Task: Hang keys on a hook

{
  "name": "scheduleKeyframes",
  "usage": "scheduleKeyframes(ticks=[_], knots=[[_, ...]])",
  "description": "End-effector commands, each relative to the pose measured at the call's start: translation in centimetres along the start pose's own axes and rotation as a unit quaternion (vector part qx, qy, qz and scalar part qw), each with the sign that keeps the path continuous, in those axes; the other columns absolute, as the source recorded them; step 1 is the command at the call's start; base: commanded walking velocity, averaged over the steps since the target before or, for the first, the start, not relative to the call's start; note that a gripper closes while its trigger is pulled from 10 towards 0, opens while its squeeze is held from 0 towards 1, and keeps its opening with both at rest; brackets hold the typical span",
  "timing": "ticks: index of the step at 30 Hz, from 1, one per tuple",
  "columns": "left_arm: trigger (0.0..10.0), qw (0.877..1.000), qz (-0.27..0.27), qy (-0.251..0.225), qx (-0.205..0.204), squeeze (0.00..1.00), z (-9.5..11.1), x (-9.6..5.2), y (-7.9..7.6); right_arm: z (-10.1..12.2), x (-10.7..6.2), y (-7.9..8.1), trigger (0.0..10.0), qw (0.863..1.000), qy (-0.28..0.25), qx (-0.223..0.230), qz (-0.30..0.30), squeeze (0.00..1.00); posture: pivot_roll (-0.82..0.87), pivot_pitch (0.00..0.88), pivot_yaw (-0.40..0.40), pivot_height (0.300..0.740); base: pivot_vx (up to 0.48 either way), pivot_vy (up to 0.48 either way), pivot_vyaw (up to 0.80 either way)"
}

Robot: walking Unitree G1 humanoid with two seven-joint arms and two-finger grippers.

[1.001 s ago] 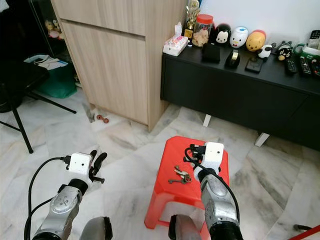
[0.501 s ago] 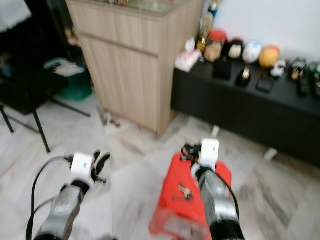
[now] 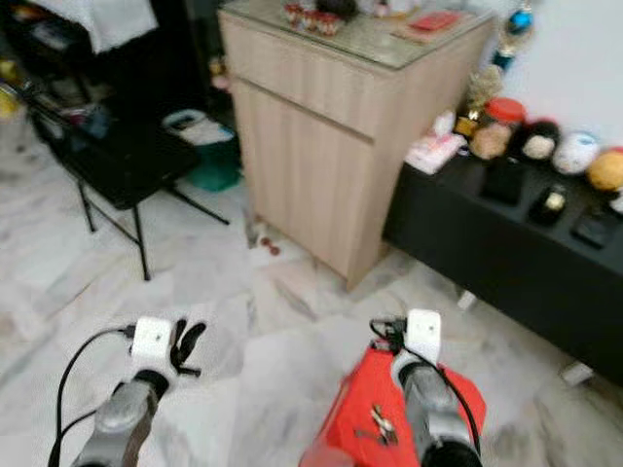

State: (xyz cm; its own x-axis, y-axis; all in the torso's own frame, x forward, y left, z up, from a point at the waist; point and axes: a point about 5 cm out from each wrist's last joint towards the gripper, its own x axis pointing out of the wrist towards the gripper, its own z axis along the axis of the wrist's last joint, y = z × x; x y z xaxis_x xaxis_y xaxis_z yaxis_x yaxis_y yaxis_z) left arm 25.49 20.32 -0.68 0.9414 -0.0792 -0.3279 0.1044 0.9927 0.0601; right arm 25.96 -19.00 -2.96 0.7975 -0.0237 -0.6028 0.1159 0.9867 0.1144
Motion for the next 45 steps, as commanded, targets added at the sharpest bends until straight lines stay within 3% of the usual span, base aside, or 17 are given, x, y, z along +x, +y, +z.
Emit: scheduleKeyframes(ticks=[1,6,12,20,23,26,27,29,45], knots=[[10.0,0.999,-0.001,0.029,-0.014,0.00,-1.2,-0.3,-0.4,-0.9,-0.2,-0.5,10.0,1.000,0.015,-0.011,-0.012,0.00,-0.02,0.000,-0.063,0.740,0.000,0.000,0.00],[10.0,0.996,0.023,0.080,-0.032,0.00,-3.3,-1.2,0.0,-4.0,-1.1,-1.8,10.0,0.997,0.064,-0.012,-0.047,0.00,-0.01,0.000,-0.061,0.740,0.000,0.000,0.00],[10.0,0.990,0.034,0.130,-0.040,0.00,-5.3,-2.4,0.3,-6.8,-2.1,-2.1,10.0,0.992,0.115,-0.036,-0.047,0.00,-0.01,0.000,-0.060,0.740,0.000,0.000,0.00],[10.0,0.979,0.053,0.189,-0.060,0.00,-7.4,-3.7,0.3,-9.4,-3.4,-2.7,10.0,0.986,0.149,0.002,-0.078,0.00,-0.02,0.000,-0.050,0.740,0.000,0.000,0.00],[10.0,0.978,0.052,0.195,-0.062,0.00,-7.6,-3.8,0.1,-9.7,-3.6,-2.9,10.0,0.985,0.151,-0.004,-0.084,0.00,-0.02,0.000,-0.050,0.740,0.000,0.000,0.00],[10.0,0.978,0.051,0.194,-0.064,0.00,-7.5,-3.7,-0.1,-9.6,-3.7,-3.4,10.0,0.983,0.149,0.028,-0.104,0.00,-0.01,0.000,-0.050,0.740,0.000,0.000,0.00],[10.0,0.978,0.050,0.194,-0.064,0.00,-7.4,-3.5,-0.2,-9.4,-3.6,-3.7,10.0,0.980,0.144,0.067,-0.120,0.00,-0.01,0.000,-0.048,0.740,0.000,0.000,0.00],[10.0,0.977,0.049,0.195,-0.063,0.00,-7.4,-3.5,-0.2,-9.3,-3.6,-3.9,10.0,0.977,0.144,0.088,-0.130,0.00,0.00,0.000,-0.041,0.740,0.000,0.000,0.00],[10.0,0.974,0.039,0.221,-0.046,0.00,-8.0,-3.9,-0.1,-9.9,-3.7,-3.2,10.0,0.977,0.156,0.086,-0.116,0.00,-0.02,0.000,0.006,0.740,0.000,0.000,0.00]])
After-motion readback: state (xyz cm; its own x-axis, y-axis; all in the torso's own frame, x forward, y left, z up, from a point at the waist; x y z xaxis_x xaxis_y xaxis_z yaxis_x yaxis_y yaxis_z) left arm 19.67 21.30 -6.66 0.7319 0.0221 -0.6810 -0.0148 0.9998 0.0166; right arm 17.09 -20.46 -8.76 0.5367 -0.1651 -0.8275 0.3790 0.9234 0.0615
